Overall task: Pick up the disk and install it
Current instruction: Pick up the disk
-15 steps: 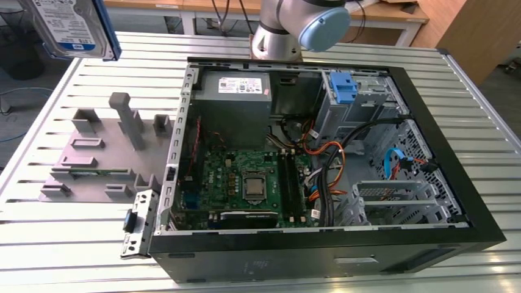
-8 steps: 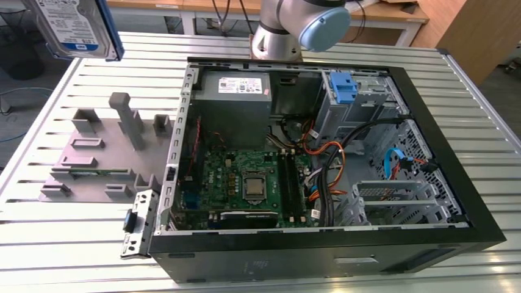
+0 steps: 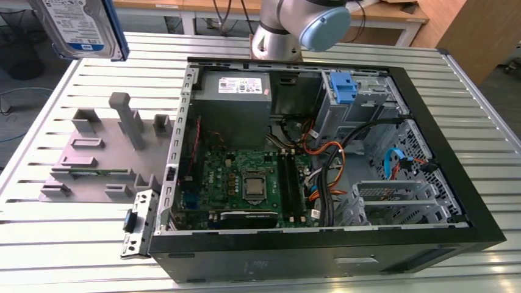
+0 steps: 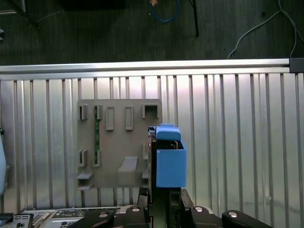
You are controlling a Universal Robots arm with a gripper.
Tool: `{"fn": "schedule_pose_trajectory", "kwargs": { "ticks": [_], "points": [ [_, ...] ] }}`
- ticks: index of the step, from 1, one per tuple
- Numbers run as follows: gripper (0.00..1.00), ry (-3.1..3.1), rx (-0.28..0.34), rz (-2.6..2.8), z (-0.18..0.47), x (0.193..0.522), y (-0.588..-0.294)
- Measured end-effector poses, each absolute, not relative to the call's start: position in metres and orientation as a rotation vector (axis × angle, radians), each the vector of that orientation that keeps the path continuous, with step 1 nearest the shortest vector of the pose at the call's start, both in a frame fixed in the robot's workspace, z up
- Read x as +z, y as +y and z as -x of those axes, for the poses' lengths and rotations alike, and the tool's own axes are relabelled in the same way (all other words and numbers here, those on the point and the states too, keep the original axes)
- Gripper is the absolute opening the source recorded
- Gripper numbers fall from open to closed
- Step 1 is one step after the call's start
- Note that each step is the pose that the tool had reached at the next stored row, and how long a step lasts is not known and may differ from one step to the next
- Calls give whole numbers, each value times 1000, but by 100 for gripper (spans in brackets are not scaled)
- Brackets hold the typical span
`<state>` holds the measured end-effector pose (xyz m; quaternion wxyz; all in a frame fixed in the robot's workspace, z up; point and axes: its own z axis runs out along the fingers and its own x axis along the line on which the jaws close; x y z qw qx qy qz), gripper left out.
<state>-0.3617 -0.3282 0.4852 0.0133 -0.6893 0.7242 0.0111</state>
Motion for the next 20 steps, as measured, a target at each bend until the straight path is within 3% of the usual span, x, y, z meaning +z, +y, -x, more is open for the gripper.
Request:
{"fn": "schedule_pose_trajectory", "kwargs": {
  "ticks": [20],
  "points": [
    [35, 2256, 35, 2147, 351, 485, -328]
  ]
}}
